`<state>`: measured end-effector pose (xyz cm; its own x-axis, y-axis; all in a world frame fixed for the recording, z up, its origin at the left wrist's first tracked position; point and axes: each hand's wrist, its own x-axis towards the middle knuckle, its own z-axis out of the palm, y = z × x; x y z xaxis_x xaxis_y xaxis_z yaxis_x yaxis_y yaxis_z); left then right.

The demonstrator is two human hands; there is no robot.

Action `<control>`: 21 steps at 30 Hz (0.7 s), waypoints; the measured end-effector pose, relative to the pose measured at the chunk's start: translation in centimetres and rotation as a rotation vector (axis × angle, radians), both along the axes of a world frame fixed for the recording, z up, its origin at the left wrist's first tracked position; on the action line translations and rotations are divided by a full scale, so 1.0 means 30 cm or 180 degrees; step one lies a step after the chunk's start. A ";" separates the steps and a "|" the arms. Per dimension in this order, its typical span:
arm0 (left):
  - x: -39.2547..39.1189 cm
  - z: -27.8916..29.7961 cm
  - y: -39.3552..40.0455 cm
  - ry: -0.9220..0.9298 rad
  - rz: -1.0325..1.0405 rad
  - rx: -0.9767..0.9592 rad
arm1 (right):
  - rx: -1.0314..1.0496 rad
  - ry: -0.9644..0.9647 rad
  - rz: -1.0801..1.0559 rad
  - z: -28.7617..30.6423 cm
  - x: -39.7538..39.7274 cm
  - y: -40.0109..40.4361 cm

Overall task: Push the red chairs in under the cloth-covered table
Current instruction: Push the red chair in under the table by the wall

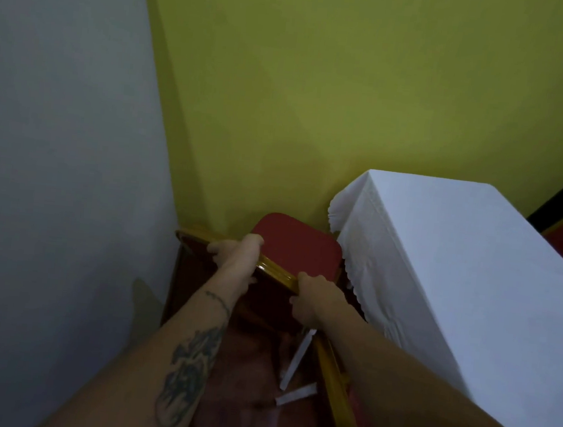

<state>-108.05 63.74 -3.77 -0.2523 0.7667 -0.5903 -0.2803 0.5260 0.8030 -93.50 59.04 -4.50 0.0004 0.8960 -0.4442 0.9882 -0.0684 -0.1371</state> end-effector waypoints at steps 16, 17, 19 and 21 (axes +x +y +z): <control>-0.264 -0.054 0.141 0.0858 -0.0616 0.0107 | 0.0136 -0.0177 0.0757 0.038 -0.294 -0.019; -0.292 -0.062 0.153 0.0841 -0.0641 0.0109 | 0.0107 -0.0123 0.0768 0.036 -0.316 -0.019; -0.332 -0.089 0.180 0.0832 -0.0749 0.0170 | 0.0089 -0.0042 0.0746 0.035 -0.344 -0.019; -0.372 -0.137 0.218 0.0831 -0.0781 0.0248 | 0.0044 0.0042 0.0706 0.036 -0.375 -0.016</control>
